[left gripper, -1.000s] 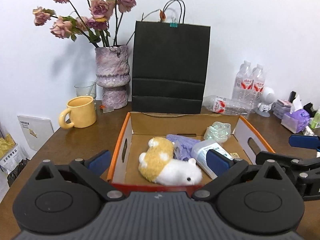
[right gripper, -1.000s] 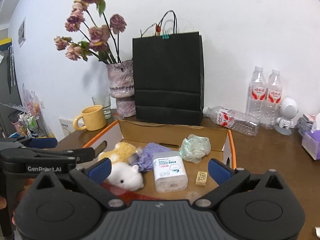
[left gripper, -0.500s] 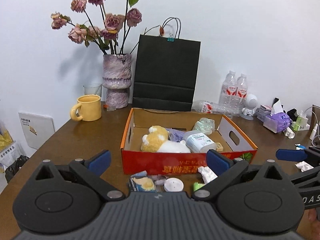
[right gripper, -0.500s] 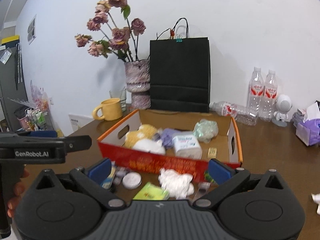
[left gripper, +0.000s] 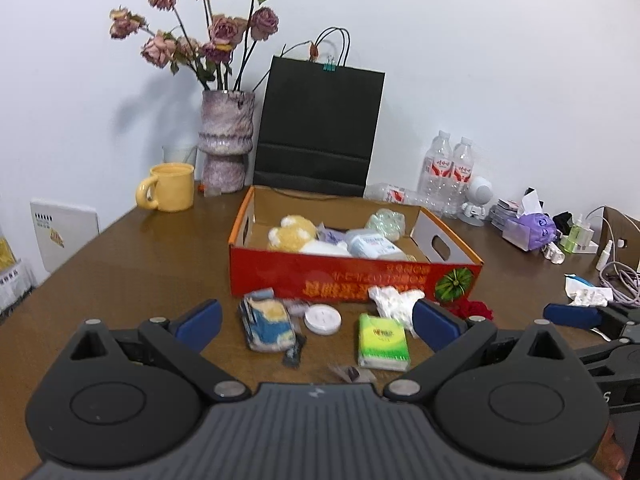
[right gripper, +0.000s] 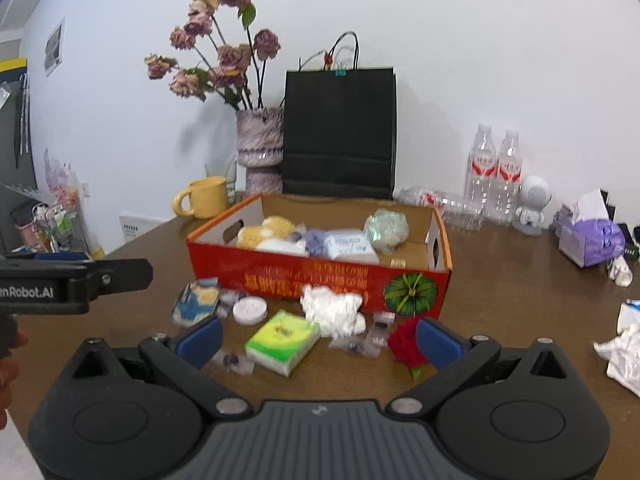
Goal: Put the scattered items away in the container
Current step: 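Move both tools back toward the green tissue pack and red rose, then grasp the green tissue pack with the left tool while the right tool grasps the red rose, then carry the tissue pack and rose over the box and open both tools, then move both tools back toward the blue snack packet and crumpled white tissue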
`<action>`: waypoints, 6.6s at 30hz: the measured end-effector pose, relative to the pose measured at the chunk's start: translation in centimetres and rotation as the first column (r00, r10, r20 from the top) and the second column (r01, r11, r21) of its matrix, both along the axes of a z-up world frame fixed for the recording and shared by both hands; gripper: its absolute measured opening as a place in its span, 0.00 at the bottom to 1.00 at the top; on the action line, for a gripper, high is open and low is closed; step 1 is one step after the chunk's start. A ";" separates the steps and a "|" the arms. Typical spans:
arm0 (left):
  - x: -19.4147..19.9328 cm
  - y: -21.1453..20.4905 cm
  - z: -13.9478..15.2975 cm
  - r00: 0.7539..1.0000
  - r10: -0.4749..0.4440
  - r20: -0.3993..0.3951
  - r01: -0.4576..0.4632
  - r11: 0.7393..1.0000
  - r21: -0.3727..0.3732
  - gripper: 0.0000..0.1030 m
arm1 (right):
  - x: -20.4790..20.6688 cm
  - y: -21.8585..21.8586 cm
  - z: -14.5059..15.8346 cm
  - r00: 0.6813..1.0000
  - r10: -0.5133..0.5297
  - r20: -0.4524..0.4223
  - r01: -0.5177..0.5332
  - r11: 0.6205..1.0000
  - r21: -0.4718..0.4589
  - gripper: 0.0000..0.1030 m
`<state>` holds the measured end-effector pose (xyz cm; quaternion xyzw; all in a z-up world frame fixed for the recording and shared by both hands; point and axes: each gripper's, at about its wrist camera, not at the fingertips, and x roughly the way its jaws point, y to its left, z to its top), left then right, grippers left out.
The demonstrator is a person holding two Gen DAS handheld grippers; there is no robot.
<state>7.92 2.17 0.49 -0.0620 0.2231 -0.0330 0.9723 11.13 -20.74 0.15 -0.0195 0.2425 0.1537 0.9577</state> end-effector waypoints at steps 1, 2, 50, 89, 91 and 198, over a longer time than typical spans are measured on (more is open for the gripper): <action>-0.2 0.0 -0.2 1.000 0.002 -0.004 -0.002 1.000 -0.004 1.00 | -0.1 -0.1 -0.2 1.000 0.008 -0.015 -0.008 1.000 0.010 1.00; -0.4 0.0 -0.4 1.000 0.003 -0.006 -0.003 1.000 -0.006 1.00 | -0.3 -0.2 -0.4 0.999 0.021 -0.028 -0.020 1.000 0.021 1.00; 6.3 -3.0 -5.1 0.978 -0.103 -0.181 0.113 0.993 0.044 1.00 | 6.0 -4.5 -4.6 0.981 -0.103 -0.167 0.105 0.994 0.005 0.95; 12.6 -4.8 -0.2 0.992 -0.117 -0.052 0.119 0.992 0.033 0.45 | 13.4 -4.6 1.1 0.999 -0.013 -0.046 0.015 0.999 0.050 0.42; 13.6 -5.0 1.0 0.995 -0.098 -0.009 0.099 0.993 0.068 0.45 | 14.6 -4.0 2.2 0.999 -0.036 -0.026 0.037 0.998 0.041 0.42; 5.6 0.7 -3.1 0.992 0.120 -0.049 -0.116 0.990 0.084 1.00 | 6.4 0.2 -2.2 0.999 -0.051 0.012 0.051 0.998 -0.024 1.00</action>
